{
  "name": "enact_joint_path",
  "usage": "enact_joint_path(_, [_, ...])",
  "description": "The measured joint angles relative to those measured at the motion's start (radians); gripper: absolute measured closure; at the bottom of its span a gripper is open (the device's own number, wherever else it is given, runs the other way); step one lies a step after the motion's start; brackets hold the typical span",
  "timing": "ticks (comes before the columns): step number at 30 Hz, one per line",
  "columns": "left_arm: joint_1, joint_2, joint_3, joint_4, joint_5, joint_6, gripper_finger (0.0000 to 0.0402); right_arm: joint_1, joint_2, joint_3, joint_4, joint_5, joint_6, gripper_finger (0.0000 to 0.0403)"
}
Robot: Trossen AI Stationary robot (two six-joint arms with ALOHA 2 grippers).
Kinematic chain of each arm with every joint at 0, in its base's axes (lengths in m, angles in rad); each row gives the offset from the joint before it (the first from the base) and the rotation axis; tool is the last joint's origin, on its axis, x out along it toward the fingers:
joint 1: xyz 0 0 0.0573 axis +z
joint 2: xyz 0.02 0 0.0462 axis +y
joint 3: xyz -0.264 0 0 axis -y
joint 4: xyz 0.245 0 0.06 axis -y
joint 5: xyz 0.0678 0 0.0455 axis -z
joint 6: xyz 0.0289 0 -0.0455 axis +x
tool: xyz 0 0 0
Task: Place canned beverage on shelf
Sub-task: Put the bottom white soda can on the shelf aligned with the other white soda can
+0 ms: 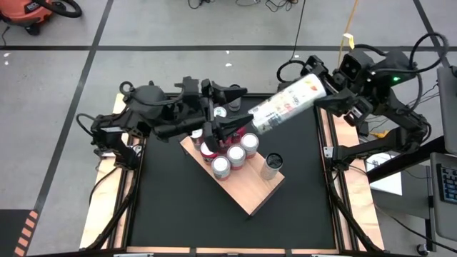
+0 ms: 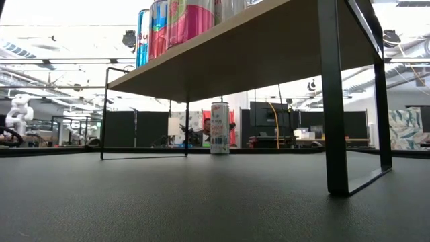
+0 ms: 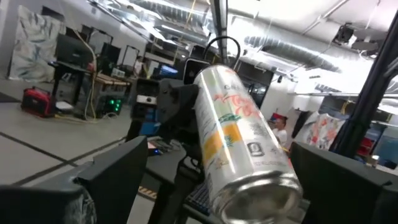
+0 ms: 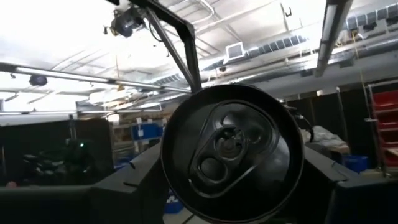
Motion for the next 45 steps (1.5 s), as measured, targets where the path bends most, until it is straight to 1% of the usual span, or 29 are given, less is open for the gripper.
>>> enact_joint_path(2, [-0.009, -0.004, 0.000, -0.009, -0.014, 0.001, 0.0006, 0.000, 0.000, 0.027, -0.050, 0.000, -0.018, 0.0175])
enact_joint_path(6, [-0.028, -0.028, -0.001, -0.092, -0.045, -0.002, 0.0006, -0.001, 0.006, 0.101, -0.177, -0.015, -0.071, 0.0174])
enact_joint_path(10, [-0.032, -0.048, -0.001, -0.190, -0.057, -0.003, 0.0006, -0.001, 0.021, 0.189, -0.357, -0.021, -0.127, 0.0175])
enact_joint_path(14, [-0.034, -0.058, -0.002, -0.229, -0.027, -0.022, 0.0006, 0.000, 0.041, 0.240, -0.506, -0.071, -0.156, 0.0174])
enact_joint_path(16, [-0.033, -0.062, -0.002, -0.230, -0.013, -0.022, 0.0006, 0.000, 0.046, 0.246, -0.544, -0.094, -0.165, 0.0174])
enact_joint_path(22, [-0.012, -0.084, -0.002, -0.259, -0.026, -0.052, 0.0006, 0.000, 0.057, 0.248, -0.625, -0.148, -0.207, 0.0174])
enact_joint_path(28, [-0.014, -0.112, -0.002, -0.351, -0.055, -0.102, 0.0006, 0.002, 0.085, 0.248, -0.686, -0.183, -0.272, 0.0174])
enact_joint_path(31, [-0.017, -0.121, -0.002, -0.404, -0.072, -0.153, 0.0006, 0.009, 0.096, 0.248, -0.728, -0.196, -0.323, 0.0175])
enact_joint_path(35, [-0.027, -0.130, -0.002, -0.486, -0.095, -0.224, 0.0006, 0.030, 0.114, 0.248, -0.797, -0.198, -0.371, 0.0175])
enact_joint_path(40, [-0.032, -0.129, -0.002, -0.525, -0.105, -0.231, 0.0006, 0.073, 0.140, 0.248, -0.855, -0.191, -0.409, 0.0175])
enact_joint_path(45, [-0.026, -0.129, -0.002, -0.533, -0.114, -0.230, 0.0006, 0.126, 0.172, 0.248, -0.886, -0.128, -0.450, 0.0175])
